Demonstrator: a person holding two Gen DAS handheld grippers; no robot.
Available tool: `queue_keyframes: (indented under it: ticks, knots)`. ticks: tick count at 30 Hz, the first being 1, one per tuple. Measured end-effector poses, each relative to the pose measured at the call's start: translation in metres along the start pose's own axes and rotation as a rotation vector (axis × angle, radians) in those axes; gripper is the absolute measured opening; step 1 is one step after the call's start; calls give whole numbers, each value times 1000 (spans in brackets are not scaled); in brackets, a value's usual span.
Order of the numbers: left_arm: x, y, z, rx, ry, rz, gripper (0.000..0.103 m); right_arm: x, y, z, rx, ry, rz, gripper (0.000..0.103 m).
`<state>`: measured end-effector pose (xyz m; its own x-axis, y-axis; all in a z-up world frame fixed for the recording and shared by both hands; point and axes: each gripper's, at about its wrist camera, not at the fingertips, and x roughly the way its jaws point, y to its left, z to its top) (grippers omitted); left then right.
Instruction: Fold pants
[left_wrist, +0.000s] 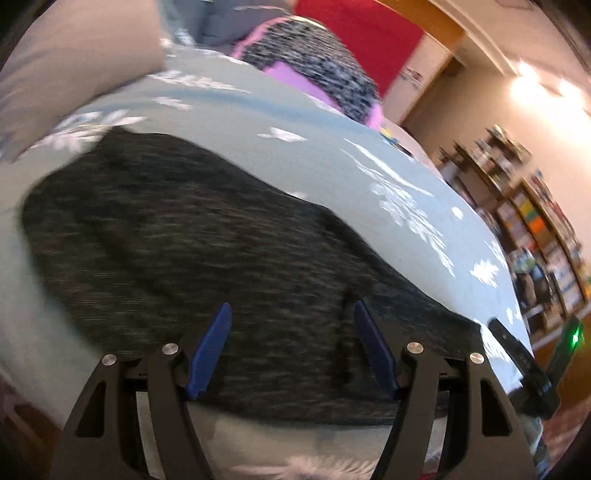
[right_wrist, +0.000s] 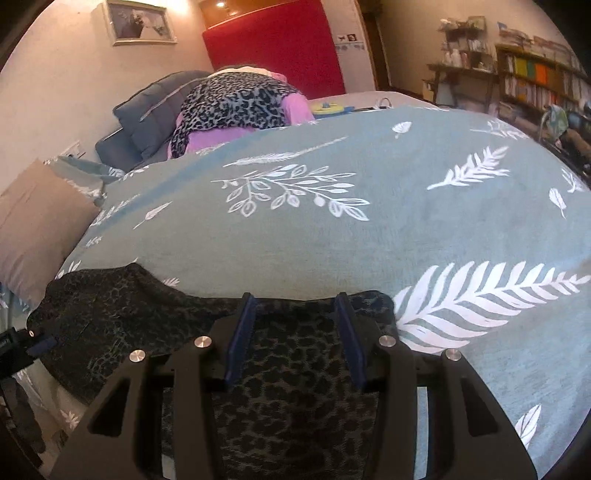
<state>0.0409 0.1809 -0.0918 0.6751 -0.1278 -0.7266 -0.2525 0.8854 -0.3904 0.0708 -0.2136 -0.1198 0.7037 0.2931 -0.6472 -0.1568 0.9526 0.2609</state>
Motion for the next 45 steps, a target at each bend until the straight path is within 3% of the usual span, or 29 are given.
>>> queue_keyframes:
  ticks: [7,11,18,20,21,26,28,30,34,37,39,45]
  knots:
    - [-34,65,11,-116,-85,114,69,6,22,-9,-40,49,30,46]
    - [-38,98,16,-220,-109,142,69,9,34,-13,-66,68,38,46]
    - [-31,129,21,-314,-101,153,69,13,42,-15,-86,84,33,46]
    - [-31,129,23,-305,-97,152,56,15,44,-15,-91,88,31,46]
    - [-29,127,26,-290,-91,149,42,17,44,-15,-93,93,31,46]
    - [-23,120,40,-251,-104,126,38,23,52,-19,-105,111,35,46]
    - [-20,119,44,-242,-97,125,26,23,55,-20,-112,114,39,46]
    - [-20,118,49,-229,-99,103,22,23,57,-20,-119,113,42,46]
    - [-26,114,54,-168,-127,104,22,24,59,-21,-121,117,43,46]
    - [-13,137,45,-230,-63,147,22,24,59,-22,-117,119,46,46]
    - [-6,151,37,-260,-44,130,23,24,59,-23,-121,121,47,46]
    - [-12,152,35,-233,-42,109,23,23,59,-22,-123,120,48,46]
